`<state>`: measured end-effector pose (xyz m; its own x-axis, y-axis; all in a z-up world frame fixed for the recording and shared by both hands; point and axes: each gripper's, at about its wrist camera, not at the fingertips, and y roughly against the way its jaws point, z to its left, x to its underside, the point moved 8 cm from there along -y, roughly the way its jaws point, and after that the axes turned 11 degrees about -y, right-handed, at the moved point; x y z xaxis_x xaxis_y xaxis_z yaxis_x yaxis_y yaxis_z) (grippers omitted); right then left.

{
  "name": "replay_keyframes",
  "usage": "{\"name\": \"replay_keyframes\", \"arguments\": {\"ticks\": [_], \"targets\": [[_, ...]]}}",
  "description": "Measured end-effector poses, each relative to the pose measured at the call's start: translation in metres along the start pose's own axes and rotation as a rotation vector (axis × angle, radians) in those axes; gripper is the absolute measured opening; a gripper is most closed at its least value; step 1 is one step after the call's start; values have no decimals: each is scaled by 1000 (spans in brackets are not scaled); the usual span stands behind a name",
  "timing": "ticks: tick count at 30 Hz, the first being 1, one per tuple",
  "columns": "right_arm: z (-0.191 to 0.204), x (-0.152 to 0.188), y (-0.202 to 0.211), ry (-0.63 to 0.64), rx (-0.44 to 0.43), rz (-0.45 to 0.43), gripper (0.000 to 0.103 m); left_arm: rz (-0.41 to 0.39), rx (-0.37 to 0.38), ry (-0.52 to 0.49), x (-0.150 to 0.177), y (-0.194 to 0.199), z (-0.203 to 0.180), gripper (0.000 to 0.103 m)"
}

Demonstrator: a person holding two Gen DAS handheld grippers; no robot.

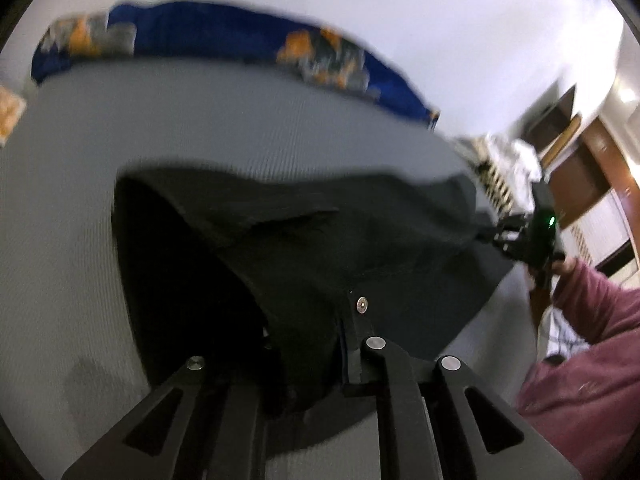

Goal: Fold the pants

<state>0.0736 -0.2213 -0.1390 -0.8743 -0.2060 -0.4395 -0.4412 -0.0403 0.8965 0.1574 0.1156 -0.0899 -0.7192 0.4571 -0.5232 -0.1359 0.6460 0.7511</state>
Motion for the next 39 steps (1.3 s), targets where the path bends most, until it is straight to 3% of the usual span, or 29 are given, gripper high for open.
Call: {"name": "replay_keyframes", "arguments": {"ticks": [7, 11, 14, 17, 20, 25, 29, 34, 36, 39], "targets": [[6, 21, -24, -16, 25, 25, 7, 70, -69, 39, 29, 3, 2, 38], [5, 19, -25, -22, 27, 20, 7, 92, -200, 58, 36, 29, 16, 68], [5, 19, -25, -35, 19, 9, 8, 59, -238, 164, 40, 56, 22, 68], [4, 21, -24, -50, 12, -4, 8, -1, -210, 274, 43, 71, 10, 68], [4, 20, -25, -55, 8, -18, 8, -48, -138, 379, 50, 69, -5, 68], [1, 20, -27, -53, -6, -34, 8, -91, -14, 669, 58, 42, -5, 68], [2, 27, -26, -49, -10, -43, 8, -148, -50, 813, 58, 39, 13, 68], [3, 29, -24, -39, -8, -49, 8, -142, -77, 909, 63, 33, 28, 65], [3, 29, -24, -44, -10, -52, 8, -136, -110, 888, 59, 30, 31, 37], [2, 28, -23, -49, -9, -51, 8, -127, -136, 835, 46, 35, 33, 26]]}}
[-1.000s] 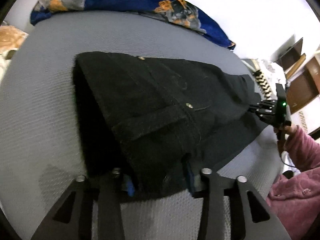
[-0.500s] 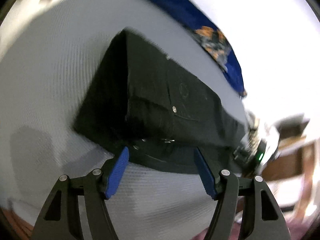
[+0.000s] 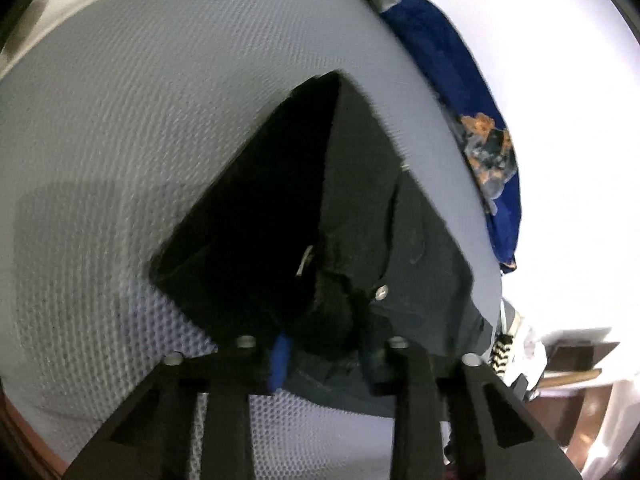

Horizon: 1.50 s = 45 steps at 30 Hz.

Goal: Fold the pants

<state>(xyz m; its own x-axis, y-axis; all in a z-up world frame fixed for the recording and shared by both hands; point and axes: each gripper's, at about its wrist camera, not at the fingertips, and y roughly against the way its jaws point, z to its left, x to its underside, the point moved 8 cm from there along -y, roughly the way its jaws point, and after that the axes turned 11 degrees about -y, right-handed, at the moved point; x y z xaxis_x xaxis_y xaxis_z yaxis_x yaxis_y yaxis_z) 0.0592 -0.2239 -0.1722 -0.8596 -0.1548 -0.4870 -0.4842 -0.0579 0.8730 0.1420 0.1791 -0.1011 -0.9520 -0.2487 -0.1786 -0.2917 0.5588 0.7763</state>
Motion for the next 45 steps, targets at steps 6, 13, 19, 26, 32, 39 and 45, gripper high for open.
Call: {"name": "replay_keyframes", "arguments": {"ticks": [6, 13, 19, 26, 32, 39, 45], "targets": [[2, -5, 21, -12, 36, -58, 7, -95, 25, -269, -40, 39, -54, 25], [6, 14, 42, -38, 12, -61, 7, 103, -94, -411, -16, 6, -15, 25], [19, 49, 18, 30, 40, 24, 8, 160, -144, -403, 0, -17, 9, 25], [31, 57, 27, -9, -4, 21, 8, 108, -181, -514, -2, 6, 0, 26], [43, 66, 10, -38, -25, 50, 9, 106, -302, -603, 10, -14, 10, 32], [52, 55, 13, -76, -42, 51, 9, 36, -396, -651, 12, -1, 11, 48], [54, 63, 10, -84, -52, 69, 9, 35, -423, -654, 18, 1, 4, 48]]}}
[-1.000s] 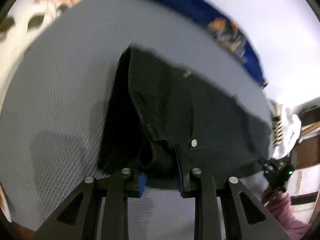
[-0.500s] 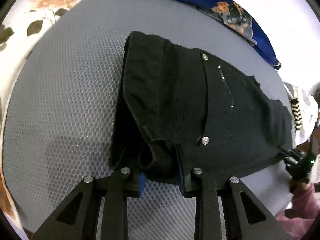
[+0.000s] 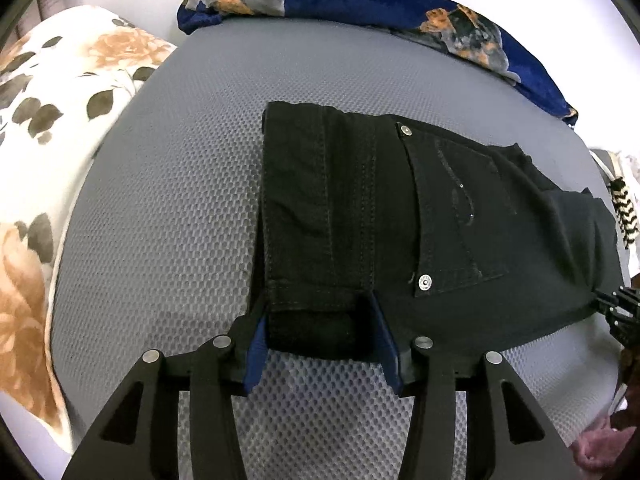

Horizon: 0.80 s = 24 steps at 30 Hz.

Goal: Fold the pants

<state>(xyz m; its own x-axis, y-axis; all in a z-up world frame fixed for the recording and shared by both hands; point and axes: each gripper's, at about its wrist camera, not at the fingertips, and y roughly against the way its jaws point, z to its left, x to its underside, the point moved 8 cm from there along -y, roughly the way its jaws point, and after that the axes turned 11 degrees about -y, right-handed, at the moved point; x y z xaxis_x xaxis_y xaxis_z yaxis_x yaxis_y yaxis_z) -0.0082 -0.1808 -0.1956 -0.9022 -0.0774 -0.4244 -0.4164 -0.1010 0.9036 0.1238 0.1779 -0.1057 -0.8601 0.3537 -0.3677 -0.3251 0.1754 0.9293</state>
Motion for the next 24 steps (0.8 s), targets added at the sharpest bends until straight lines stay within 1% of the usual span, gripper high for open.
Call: {"name": "replay_keyframes", "arguments": {"ticks": [2, 4, 5, 6, 8, 11, 16, 18, 20, 24], "targets": [[1, -1, 4, 1, 9, -10, 9, 1, -14, -26, 3, 3, -1, 50], [4, 3, 2, 9, 16, -5, 9, 21, -46, -56, 5, 2, -1, 59], [3, 2, 0, 8, 13, -2, 9, 30, -69, -62, 5, 1, 1, 66], [2, -2, 1, 3, 7, -1, 9, 29, -81, -61, 4, 0, 3, 67], [-5, -7, 7, -4, 1, 3, 9, 30, -85, -45, 2, -1, 3, 67], [-1, -8, 12, -6, -1, 1, 9, 14, -119, -39, -3, -6, 3, 66], [3, -1, 8, 2, 2, 4, 9, 7, -110, -23, -3, -11, 5, 65], [3, -1, 8, -4, 6, 12, 10, -8, -115, -14, -3, -3, 7, 66], [3, -1, 8, -12, 7, 14, 11, -42, -108, -14, -5, 8, 7, 67], [3, -3, 8, -27, 8, 13, 12, -112, -194, -56, -9, 36, 6, 68]]}}
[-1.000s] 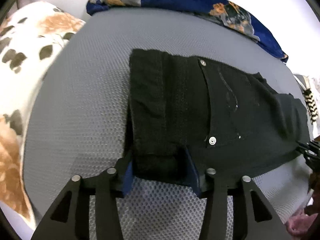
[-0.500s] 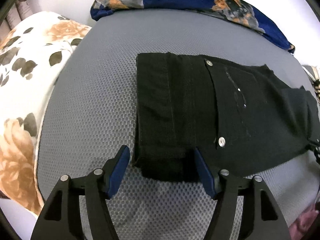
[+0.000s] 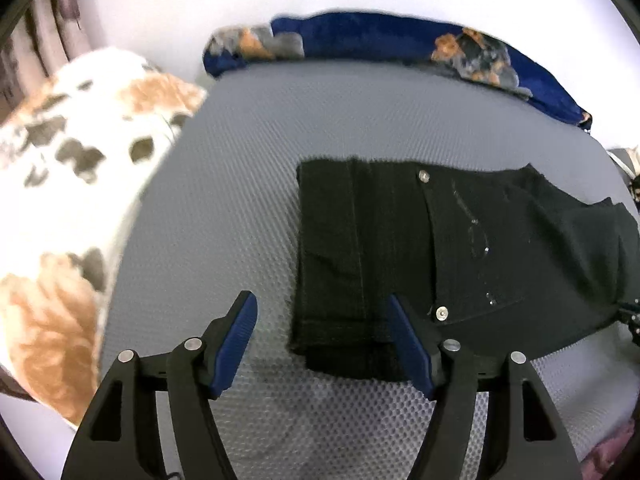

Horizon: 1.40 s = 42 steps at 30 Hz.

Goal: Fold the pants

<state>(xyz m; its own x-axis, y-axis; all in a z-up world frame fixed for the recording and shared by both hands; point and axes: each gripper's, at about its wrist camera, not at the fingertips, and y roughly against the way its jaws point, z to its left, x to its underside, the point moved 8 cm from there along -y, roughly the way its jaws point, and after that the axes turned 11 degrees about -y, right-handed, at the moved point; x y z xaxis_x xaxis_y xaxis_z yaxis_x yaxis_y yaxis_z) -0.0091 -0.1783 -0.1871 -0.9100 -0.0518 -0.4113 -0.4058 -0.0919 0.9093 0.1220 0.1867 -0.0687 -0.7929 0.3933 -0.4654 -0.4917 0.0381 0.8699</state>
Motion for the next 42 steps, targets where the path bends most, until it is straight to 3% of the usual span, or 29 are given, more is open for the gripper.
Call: {"name": "replay_keyframes", "arguments": {"ticks": [4, 8, 14, 17, 21, 28, 29, 30, 31, 33, 35, 37, 42], "targets": [[-3, -4, 1, -51, -22, -12, 13, -122, 4, -124, -15, 31, -34, 68], [-2, -9, 2, -92, -51, -18, 13, -203, 123, -320, -28, 47, -112, 68], [-2, -17, 9, -131, -81, -21, 13, -189, 354, -566, -26, 36, -253, 68], [-2, -24, 16, -136, -87, -33, 13, -217, 367, -699, -23, 35, -308, 68], [-1, -31, 22, -126, -87, -50, 13, -236, 367, -791, -23, 28, -353, 67], [-1, -32, 25, -130, -107, -60, 13, -201, 375, -811, -27, 4, -383, 54], [-1, -33, 26, -132, -111, -61, 13, -186, 388, -822, -25, 0, -388, 44], [-1, -32, 26, -136, -115, -65, 13, -173, 406, -831, -24, -7, -389, 24], [-1, -32, 27, -140, -118, -68, 13, -161, 420, -835, -21, -10, -391, 13], [-1, -32, 27, -149, -130, -76, 14, -147, 415, -835, -20, -17, -394, 5], [-6, -33, 27, -165, -147, -99, 22, -147, 424, -816, -22, -19, -393, 5], [-21, -32, 35, -239, -171, -126, 41, -139, 443, -789, -23, -18, -390, 5], [-107, -25, 51, -542, -152, -202, 43, -152, 444, -763, -27, -14, -387, 5]]}}
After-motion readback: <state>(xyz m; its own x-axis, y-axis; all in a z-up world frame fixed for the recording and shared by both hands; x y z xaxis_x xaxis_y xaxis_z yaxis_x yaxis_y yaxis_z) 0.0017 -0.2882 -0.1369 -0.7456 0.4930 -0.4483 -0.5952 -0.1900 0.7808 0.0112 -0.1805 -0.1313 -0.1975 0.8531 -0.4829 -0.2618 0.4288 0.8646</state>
